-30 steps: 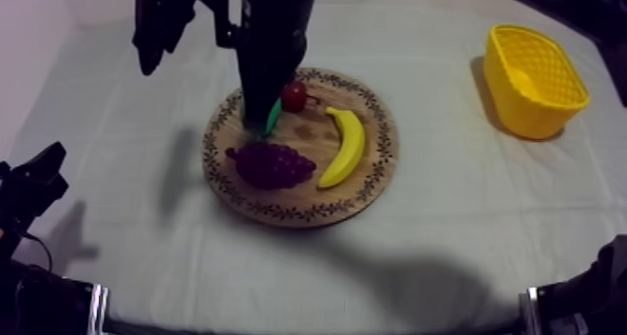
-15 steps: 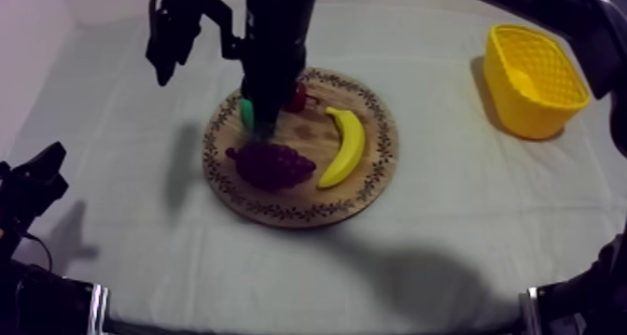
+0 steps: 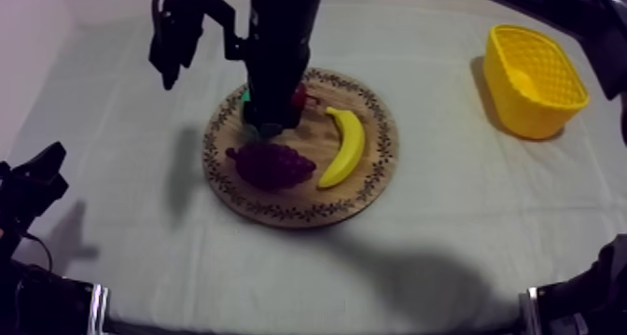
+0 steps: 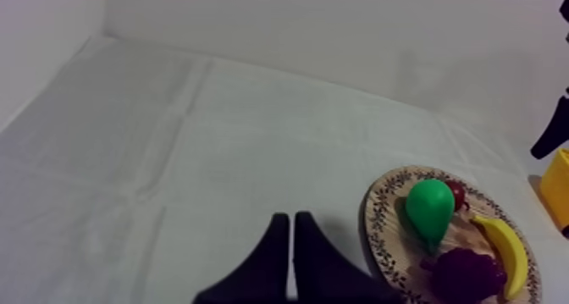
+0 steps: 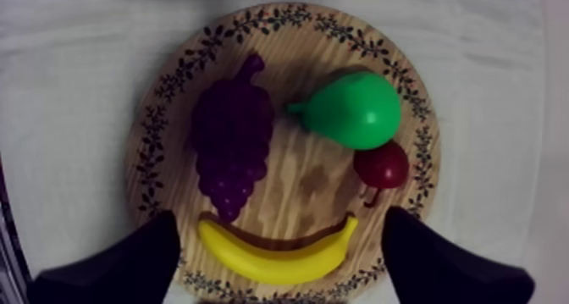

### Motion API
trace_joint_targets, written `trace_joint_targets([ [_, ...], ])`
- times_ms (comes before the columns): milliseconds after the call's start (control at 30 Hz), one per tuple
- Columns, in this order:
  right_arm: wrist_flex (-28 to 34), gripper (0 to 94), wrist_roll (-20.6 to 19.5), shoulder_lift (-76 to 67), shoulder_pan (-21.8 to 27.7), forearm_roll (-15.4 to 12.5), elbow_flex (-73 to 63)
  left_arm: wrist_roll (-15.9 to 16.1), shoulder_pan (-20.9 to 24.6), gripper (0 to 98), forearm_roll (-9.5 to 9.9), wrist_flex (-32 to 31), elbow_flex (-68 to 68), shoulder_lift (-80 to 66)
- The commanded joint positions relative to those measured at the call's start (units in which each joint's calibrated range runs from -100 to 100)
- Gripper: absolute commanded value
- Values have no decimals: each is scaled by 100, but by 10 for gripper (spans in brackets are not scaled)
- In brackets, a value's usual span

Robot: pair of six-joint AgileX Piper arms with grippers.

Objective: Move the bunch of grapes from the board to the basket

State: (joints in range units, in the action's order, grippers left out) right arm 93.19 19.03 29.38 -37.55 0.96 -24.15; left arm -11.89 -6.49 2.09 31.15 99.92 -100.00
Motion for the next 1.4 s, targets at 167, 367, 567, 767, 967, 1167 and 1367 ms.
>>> trace_joint_targets([
  [167,-55,702,74,47,39,-142,199,-1,1,1,4,-3,-4,0],
  [367,-151,701,236,258,54,-307,361,-1,1,1,4,-3,-4,0],
  [567,-329,701,393,615,63,-458,468,-1,1,1,4,-3,-4,0],
  [767,-469,699,495,1035,64,-545,423,-1,1,1,4,-3,-4,0],
  [967,-514,696,514,1406,56,-596,243,-1,1,1,4,-3,-4,0],
  [1167,-562,692,506,1714,33,-642,85,-1,1,1,4,-3,-4,0],
  [1367,-632,618,474,1987,39,-641,-102,-1,1,1,4,-3,-4,0],
])
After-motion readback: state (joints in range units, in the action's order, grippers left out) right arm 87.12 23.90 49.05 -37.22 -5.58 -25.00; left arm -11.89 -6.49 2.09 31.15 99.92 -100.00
